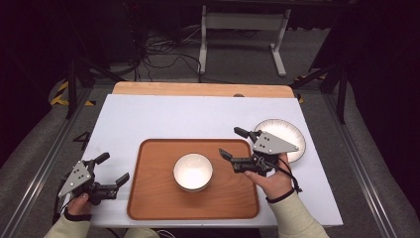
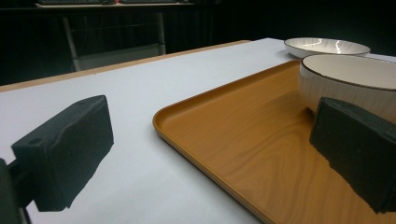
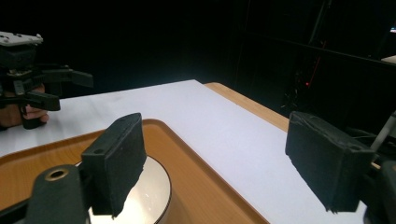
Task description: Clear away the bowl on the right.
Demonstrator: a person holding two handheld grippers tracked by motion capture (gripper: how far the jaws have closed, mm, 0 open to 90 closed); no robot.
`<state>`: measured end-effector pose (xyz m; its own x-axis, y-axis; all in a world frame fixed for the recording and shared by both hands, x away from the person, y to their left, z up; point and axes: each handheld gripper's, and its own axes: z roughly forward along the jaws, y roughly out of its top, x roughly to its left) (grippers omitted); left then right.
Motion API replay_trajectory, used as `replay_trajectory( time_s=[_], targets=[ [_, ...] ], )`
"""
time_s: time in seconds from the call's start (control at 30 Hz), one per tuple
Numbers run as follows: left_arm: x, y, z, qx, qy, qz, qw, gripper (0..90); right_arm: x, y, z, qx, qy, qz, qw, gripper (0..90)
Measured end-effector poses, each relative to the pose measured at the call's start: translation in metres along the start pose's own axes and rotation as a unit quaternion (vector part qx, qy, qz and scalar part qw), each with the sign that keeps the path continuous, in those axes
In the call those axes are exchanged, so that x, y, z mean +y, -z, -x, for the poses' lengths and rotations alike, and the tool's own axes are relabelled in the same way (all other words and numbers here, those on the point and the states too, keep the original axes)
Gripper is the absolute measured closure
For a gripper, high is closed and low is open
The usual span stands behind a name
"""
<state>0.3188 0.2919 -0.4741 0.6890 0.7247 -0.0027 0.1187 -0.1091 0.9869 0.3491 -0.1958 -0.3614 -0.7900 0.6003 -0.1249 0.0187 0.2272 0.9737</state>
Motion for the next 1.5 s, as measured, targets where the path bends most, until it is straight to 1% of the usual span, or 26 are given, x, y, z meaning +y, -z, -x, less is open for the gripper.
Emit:
replay_trajectory(
  time_s=[0.13, 0.2, 0.23, 0.3, 0.47, 0.57, 0.67, 0.9, 1.0, 1.3, 1.4, 1.5],
  targets=[
    [0.0, 0.0, 0.0, 0.0, 0.0, 0.0, 1.0, 0.2, -0.006, 0.01, 0.003, -0.003, -0.006, 0.016, 0.9999, 19.9],
    [0.0, 0.0, 0.0, 0.0, 0.0, 0.0, 1.0, 0.2, -0.007, 0.013, 0.004, -0.003, -0.008, 0.017, 0.9998, 19.9],
    [0.0, 0.0, 0.0, 0.0, 0.0, 0.0, 1.0, 0.3, -0.01, 0.018, 0.005, -0.006, -0.009, 0.022, 0.9997, 19.8],
    [0.0, 0.0, 0.0, 0.0, 0.0, 0.0, 1.0, 0.3, -0.011, 0.021, 0.006, -0.009, -0.009, 0.025, 0.9996, 19.8],
    [0.0, 0.0, 0.0, 0.0, 0.0, -0.001, 1.0, 0.3, -0.016, 0.037, 0.012, -0.026, -0.017, 0.034, 0.999, 18.9],
    [0.0, 0.0, 0.0, 0.0, 0.0, -0.001, 1.0, 0.2, -0.017, 0.044, 0.015, -0.032, -0.018, 0.034, 0.9988, 17.8],
    [0.0, 0.0, 0.0, -0.001, 0.0, -0.001, 1.0, 0.2, -0.018, 0.048, 0.016, -0.035, -0.019, 0.033, 0.9987, 17.5],
    [0.0, 0.0, 0.0, -0.001, 0.0, -0.001, 1.0, 0.3, -0.028, 0.059, 0.021, -0.044, -0.025, 0.033, 0.9982, 17.5],
    [0.0, 0.0, 0.0, -0.001, 0.0, -0.001, 1.0, 0.3, -0.035, 0.065, 0.024, -0.051, -0.027, 0.035, 0.9977, 17.5],
    [0.0, 0.0, 0.0, 0.0, 0.0, -0.001, 1.0, 0.3, -0.056, 0.076, 0.03, -0.069, -0.033, 0.027, 0.9967, 17.0],
    [0.0, 0.0, 0.0, -0.001, 0.0, -0.001, 1.0, 0.3, -0.066, 0.078, 0.031, -0.077, -0.022, 0.021, 0.9965, 17.0],
    [0.0, 0.0, 0.0, -0.001, 0.0, -0.001, 1.0, 0.2, -0.073, 0.081, 0.032, -0.083, -0.017, 0.018, 0.9962, 17.0]
  ],
)
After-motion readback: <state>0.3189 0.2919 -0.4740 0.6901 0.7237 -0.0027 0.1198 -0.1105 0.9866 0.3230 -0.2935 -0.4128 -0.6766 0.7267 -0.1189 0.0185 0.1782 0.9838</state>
